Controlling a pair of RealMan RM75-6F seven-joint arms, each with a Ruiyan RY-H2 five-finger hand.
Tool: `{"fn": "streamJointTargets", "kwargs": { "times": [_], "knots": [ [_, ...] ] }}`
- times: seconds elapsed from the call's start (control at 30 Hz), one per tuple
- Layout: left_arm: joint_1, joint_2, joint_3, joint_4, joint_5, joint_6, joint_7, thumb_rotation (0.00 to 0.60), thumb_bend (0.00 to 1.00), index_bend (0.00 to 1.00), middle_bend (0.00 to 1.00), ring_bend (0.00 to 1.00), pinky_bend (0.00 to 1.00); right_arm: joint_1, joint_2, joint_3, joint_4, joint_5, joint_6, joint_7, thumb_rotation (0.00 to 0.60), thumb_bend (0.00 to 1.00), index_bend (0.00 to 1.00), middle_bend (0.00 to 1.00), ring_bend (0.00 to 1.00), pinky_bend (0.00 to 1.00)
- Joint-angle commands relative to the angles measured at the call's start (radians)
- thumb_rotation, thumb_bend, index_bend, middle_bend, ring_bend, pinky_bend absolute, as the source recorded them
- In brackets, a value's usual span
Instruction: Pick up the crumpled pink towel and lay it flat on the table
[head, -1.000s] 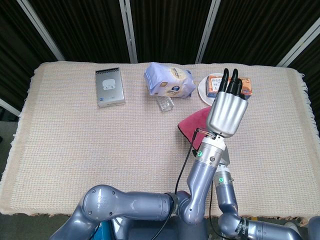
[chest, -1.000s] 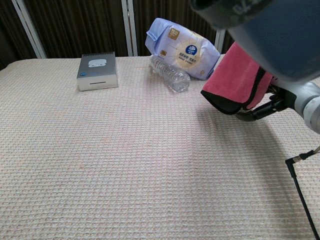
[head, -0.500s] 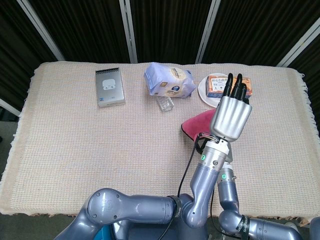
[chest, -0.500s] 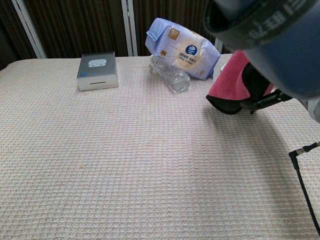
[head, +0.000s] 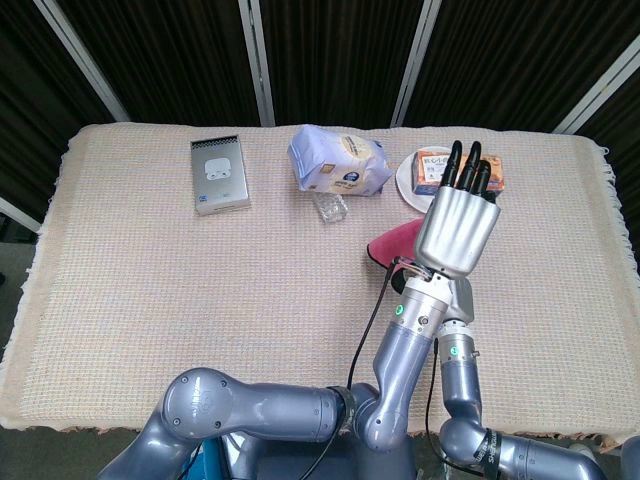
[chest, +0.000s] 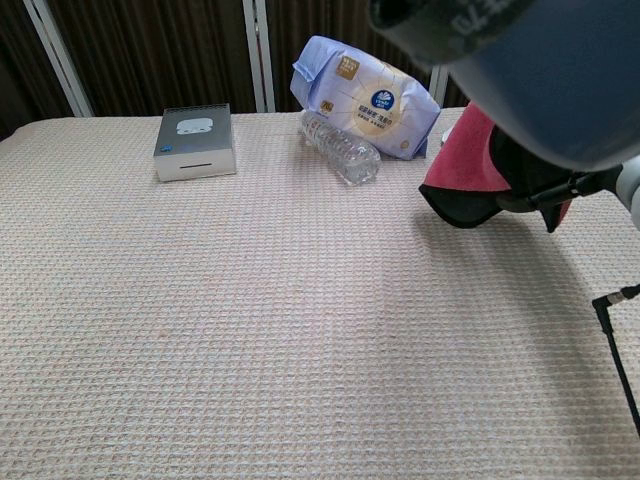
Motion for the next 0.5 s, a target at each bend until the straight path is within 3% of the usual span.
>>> {"fn": "streamJointTargets", "kwargs": {
  "times": [0.03,0.2,0.5],
  "knots": [
    [0.020,0.020,0.005,-0.029,0.006,0.007,0.003,0.600,0.68,0.60,0.17,0.00,0.02,-0.005,0.001,-0.002,0.008,0.002,0.001,0.002,0.600,0.26,0.00,0.00,0.00,0.00],
    [0.048,0.052,0.015,-0.076,0.010,0.018,0.013,0.600,0.68,0.60,0.17,0.00,0.02,-0.017,0.012,-0.002,0.008,-0.005,0.004,0.015,0.600,0.26,0.00,0.00,0.00,0.00],
    [0.090,0.096,0.030,-0.135,0.011,0.032,0.022,0.600,0.68,0.60,0.16,0.00,0.02,-0.040,0.027,0.000,0.005,-0.040,0.017,0.054,0.600,0.34,0.09,0.00,0.00,0.00]
  ]
}}
